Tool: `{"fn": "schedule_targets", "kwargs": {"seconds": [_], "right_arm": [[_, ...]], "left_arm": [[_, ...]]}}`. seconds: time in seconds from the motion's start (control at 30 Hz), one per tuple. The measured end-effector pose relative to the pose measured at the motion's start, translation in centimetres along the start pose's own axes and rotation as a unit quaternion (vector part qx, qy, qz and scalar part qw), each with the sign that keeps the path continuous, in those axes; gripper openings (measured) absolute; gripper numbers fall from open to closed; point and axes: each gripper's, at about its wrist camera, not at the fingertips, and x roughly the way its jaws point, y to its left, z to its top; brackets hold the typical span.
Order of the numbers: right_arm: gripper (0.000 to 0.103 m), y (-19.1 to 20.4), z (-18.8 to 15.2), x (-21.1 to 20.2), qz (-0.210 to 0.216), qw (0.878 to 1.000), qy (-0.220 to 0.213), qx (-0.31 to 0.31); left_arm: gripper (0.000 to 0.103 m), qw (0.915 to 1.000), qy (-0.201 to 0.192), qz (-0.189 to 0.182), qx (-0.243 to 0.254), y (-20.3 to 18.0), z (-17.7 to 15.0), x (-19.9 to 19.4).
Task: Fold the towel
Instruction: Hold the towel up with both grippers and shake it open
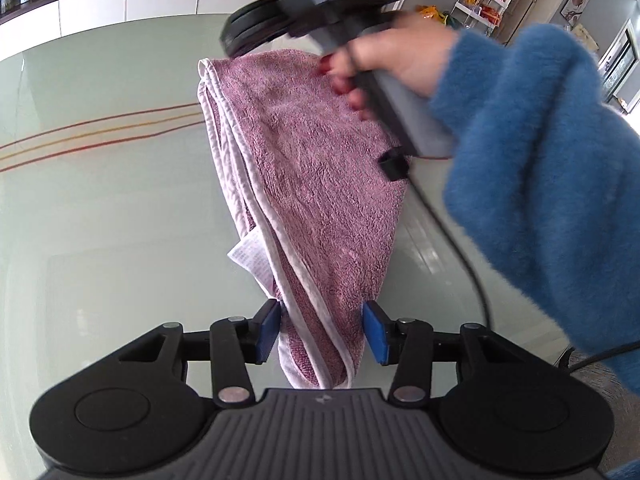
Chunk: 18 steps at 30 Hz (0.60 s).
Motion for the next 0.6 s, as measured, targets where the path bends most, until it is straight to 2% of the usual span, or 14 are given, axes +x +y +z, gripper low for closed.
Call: {"fn": "schedule_targets", "kwargs": {"seconds": [0.1, 0.13, 0.17, 0.2, 0.23, 0.27, 0.37, 0.43, 0.47, 0.5, 0.53, 0.6], "right_arm": [[0.002, -0.4, 0.2, -1.0, 0.004, 1.000, -0.003, -0.004], [0.006, -0.4, 0.2, -1.1, 0.005, 1.000, -0.002, -0.008], [0.012, -0.4, 0.3, -1.2, 0.005, 1.000, 0.000, -0.011], [0.029, -0.1, 0.3, -1.0, 0.004, 1.000, -0.001, -0.015], [0.041, 0.3, 0.3, -0.4, 0.002, 1.000, 0.001, -0.019], [0.042, 0.8, 0.4, 0.3, 0.001, 1.000, 0.003, -0.022], [0.041, 1.7, 0.6, 2.5, 0.011, 0.999, 0.021, -0.029], [0.028, 2.0, 0.7, 4.1, 0.010, 0.999, 0.041, -0.031], [0.025, 1.9, 0.7, 4.6, 0.012, 0.998, 0.050, -0.026], [0.022, 1.7, 0.6, 4.8, 0.016, 0.999, 0.050, -0.016], [0.014, 1.5, 0.6, 4.6, 0.017, 0.999, 0.047, -0.011], [0.011, 1.2, 0.4, 4.2, 0.020, 0.999, 0.043, -0.006]], "left_arm": [[0.052, 1.0000, -0.003, 0.001, -0.002, -0.2, 0.0, -0.1], [0.053, 1.0000, -0.004, 0.001, -0.002, -0.3, 0.0, 0.0], [0.054, 1.0000, -0.005, 0.001, -0.002, -0.5, 0.0, 0.1], [0.054, 1.0000, -0.006, 0.003, 0.000, -0.6, 0.0, 0.2], [0.055, 1.0000, -0.006, 0.005, 0.001, -0.8, 0.0, 0.4], [0.056, 1.0000, -0.007, 0.006, 0.002, -0.8, -0.1, 0.5], [0.058, 0.9999, -0.007, 0.007, 0.006, -0.9, -0.1, 1.0], [0.059, 1.0000, -0.005, 0.003, 0.007, -0.9, 0.1, 1.2], [0.059, 1.0000, -0.005, 0.001, 0.007, -1.0, 0.2, 1.3], [0.060, 1.0000, -0.004, -0.001, 0.007, -0.9, 0.2, 1.4], [0.061, 1.0000, -0.005, -0.004, 0.007, -0.8, 0.3, 1.4], [0.061, 0.9999, -0.005, -0.011, 0.004, -0.5, 0.3, 1.5]]}}
